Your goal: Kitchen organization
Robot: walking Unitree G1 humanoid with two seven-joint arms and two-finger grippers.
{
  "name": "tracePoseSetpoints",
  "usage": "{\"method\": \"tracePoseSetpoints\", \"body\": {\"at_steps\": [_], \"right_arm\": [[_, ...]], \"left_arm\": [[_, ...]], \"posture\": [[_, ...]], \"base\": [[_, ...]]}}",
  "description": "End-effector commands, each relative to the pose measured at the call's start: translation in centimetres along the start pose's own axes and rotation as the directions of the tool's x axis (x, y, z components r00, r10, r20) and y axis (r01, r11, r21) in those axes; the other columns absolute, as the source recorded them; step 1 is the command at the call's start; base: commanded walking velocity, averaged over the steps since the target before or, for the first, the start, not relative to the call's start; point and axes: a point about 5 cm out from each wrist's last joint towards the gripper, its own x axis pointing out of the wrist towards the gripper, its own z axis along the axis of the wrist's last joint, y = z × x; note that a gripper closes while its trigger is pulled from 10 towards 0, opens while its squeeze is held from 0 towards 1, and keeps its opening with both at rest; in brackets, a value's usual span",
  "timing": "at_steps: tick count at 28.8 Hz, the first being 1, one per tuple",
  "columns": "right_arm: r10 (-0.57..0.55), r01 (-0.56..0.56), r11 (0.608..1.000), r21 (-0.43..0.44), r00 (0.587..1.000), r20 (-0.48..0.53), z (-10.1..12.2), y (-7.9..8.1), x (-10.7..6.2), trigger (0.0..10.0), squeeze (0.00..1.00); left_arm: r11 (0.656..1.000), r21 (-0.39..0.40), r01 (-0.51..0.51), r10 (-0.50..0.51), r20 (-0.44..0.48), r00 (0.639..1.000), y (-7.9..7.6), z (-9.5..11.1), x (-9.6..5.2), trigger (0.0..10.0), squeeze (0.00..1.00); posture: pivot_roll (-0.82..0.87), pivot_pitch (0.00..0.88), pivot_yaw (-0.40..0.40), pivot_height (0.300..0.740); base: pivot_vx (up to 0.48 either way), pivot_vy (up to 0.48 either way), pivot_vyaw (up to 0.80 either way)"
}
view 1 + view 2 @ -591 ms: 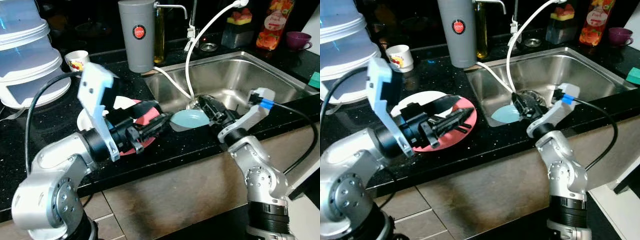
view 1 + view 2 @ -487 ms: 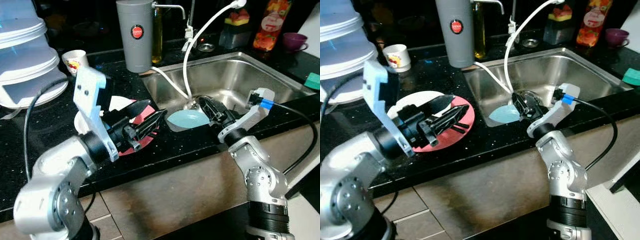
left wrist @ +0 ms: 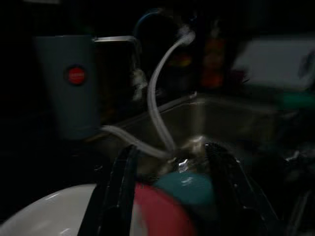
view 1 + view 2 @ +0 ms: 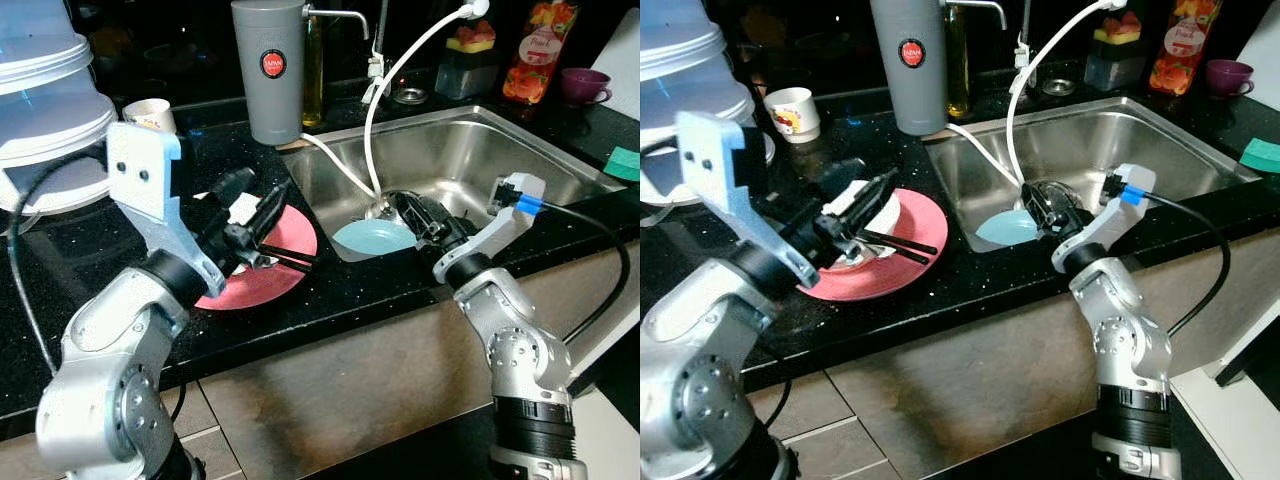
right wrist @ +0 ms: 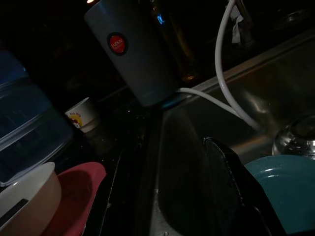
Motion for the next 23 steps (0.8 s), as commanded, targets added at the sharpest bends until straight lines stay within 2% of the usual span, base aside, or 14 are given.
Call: {"method": "tracePoseSetpoints", "body": {"at_steps": [1, 2, 5, 8, 10, 13, 14, 15, 17, 20, 23], "right_arm": [[0.012, -0.012, 1.000, -0.001, 1.000, 0.007, -0.1, 0.3, 0.3, 10.0, 0.00], [0.012, -0.012, 1.000, -0.001, 1.000, 0.007, -0.1, 0.3, 0.3, 10.0, 0.00], [0.013, -0.013, 1.000, 0.001, 1.000, 0.006, -0.3, 0.4, 0.4, 10.0, 0.00], [0.013, -0.013, 1.000, 0.004, 1.000, 0.006, -0.4, 0.5, 0.4, 10.0, 0.00], [0.014, -0.014, 1.000, 0.005, 1.000, 0.006, -0.5, 0.7, 0.4, 10.0, 0.00], [0.015, -0.015, 1.000, 0.006, 1.000, 0.006, -0.6, 0.7, 0.4, 10.0, 0.00], [0.017, -0.017, 1.000, 0.007, 1.000, 0.005, -0.7, 0.8, 0.5, 10.0, 0.00], [0.017, -0.017, 1.000, 0.007, 1.000, 0.005, -0.7, 0.8, 0.5, 10.0, 0.00], [0.026, -0.026, 1.000, -0.003, 1.000, 0.001, -0.9, 1.1, 0.5, 10.0, 0.00], [0.027, -0.027, 1.000, -0.006, 1.000, 0.001, -0.9, 1.2, 0.5, 10.0, 0.00], [0.027, -0.027, 1.000, -0.016, 1.000, 0.008, -0.7, 1.1, 0.5, 10.0, 0.00]], "left_arm": [[0.994, 0.092, -0.054, 0.055, -0.012, 0.998, 0.4, -0.5, 0.2, 10.0, 0.00], [0.994, 0.092, -0.054, 0.055, -0.012, 0.998, 0.4, -0.5, 0.2, 10.0, 0.00], [0.966, 0.225, -0.125, 0.131, -0.011, 0.991, 1.0, -1.0, 0.3, 10.0, 0.00], [0.943, 0.286, -0.173, 0.180, 0.003, 0.984, 1.4, -1.3, 0.3, 10.0, 0.00], [0.906, 0.355, -0.233, 0.235, 0.038, 0.971, 1.8, -1.6, 0.2, 10.0, 0.00], [0.887, 0.382, -0.260, 0.259, 0.056, 0.964, 1.9, -1.8, 0.2, 10.0, 0.00], [0.865, 0.416, -0.280, 0.276, 0.072, 0.959, 1.9, -2.1, 0.1, 10.0, 0.00], [0.865, 0.416, -0.280, 0.276, 0.072, 0.959, 1.9, -2.1, 0.1, 10.0, 0.00], [0.844, 0.414, -0.341, 0.330, 0.101, 0.939, 1.7, -3.4, -0.1, 10.0, 0.00], [0.844, 0.409, -0.347, 0.336, 0.101, 0.936, 1.6, -3.8, -0.1, 10.0, 0.00], [0.885, 0.323, -0.334, 0.326, 0.080, 0.942, 0.6, -4.7, 0.2, 10.0, 0.00]], "posture": [[0.10, 0.000, 0.028, 0.740], [0.10, 0.000, 0.028, 0.740], [0.10, 0.000, 0.033, 0.740], [0.10, 0.000, 0.034, 0.740], [0.10, 0.000, 0.037, 0.740], [0.10, 0.000, 0.037, 0.740], [0.11, 0.000, 0.036, 0.740], [0.11, 0.000, 0.036, 0.740], [0.11, 0.000, 0.036, 0.740], [0.11, 0.000, 0.036, 0.740], [0.10, 0.000, 0.036, 0.740]], "base": [[0.000, 0.000, 0.00], [0.000, 0.000, 0.00], [0.000, 0.000, 0.00], [0.000, 0.000, 0.00], [0.000, 0.000, 0.00], [0.000, 0.000, 0.00], [0.000, 0.000, 0.00], [0.000, 0.000, 0.00], [0.000, 0.000, 0.00], [0.000, 0.000, 0.00], [0.000, 0.000, 0.00]]}}
